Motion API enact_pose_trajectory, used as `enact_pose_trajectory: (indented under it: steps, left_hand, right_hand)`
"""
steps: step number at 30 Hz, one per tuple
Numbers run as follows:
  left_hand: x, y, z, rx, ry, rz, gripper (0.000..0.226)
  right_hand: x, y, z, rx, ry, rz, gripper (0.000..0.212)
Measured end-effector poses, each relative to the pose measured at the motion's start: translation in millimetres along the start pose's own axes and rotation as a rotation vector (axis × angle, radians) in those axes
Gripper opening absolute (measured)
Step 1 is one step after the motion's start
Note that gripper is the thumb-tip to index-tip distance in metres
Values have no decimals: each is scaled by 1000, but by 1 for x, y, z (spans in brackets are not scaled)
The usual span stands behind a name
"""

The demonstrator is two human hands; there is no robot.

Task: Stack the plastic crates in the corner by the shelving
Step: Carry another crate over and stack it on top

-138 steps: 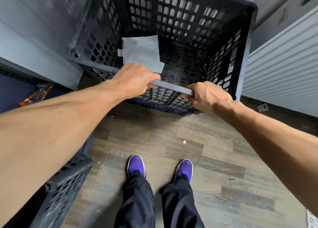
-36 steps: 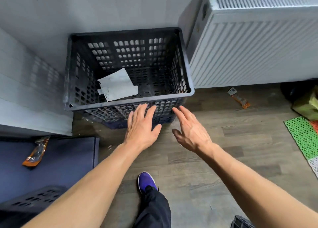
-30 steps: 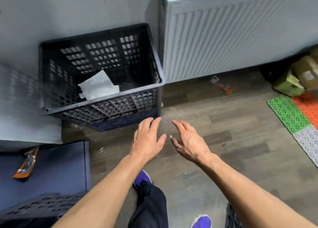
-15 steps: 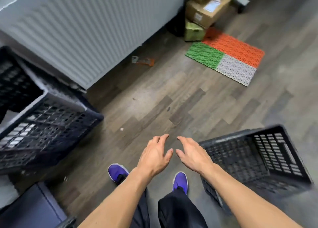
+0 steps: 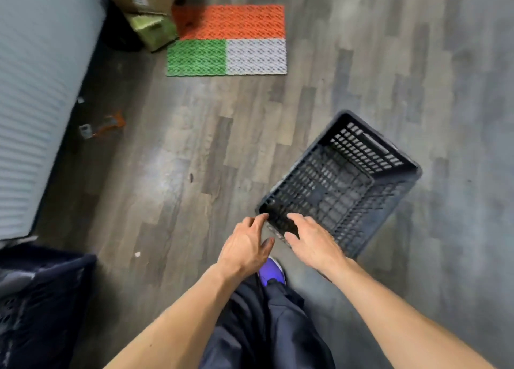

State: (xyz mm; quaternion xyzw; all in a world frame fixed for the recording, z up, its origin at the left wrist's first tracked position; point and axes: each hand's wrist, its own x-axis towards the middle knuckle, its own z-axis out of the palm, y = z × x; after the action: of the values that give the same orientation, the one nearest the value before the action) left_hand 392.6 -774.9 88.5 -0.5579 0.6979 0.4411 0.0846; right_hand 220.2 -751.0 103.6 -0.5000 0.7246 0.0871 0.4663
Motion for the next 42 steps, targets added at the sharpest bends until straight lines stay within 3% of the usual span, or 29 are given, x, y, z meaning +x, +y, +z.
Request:
enact_pose_trajectory:
  steps: [7, 13, 20, 25, 31, 38, 42]
  left_hand:
    - [76, 5, 9, 109, -120, 171, 71]
    - [136, -3, 22, 209, -182, 214, 61]
    - [202, 3, 52, 277, -151, 179, 73]
    - [234, 16, 71, 267, -116, 171, 81]
    - [274, 26, 78, 182, -147, 100, 87]
    - [307, 44, 87, 71, -129, 15, 75]
    - [314, 44, 87, -40, -70, -86, 46]
  right_hand:
    - [14, 58, -2, 217, 68, 294, 53]
    - [47, 95, 19, 386, 127, 433, 52]
    - [76, 130, 36, 517, 226, 502, 50]
    - [84, 171, 46, 513, 316, 661, 50]
    - [92, 213, 50, 473, 435, 780, 65]
    - [119, 241, 48, 520, 419, 787, 76]
    - [129, 250, 43, 830, 490, 793, 79]
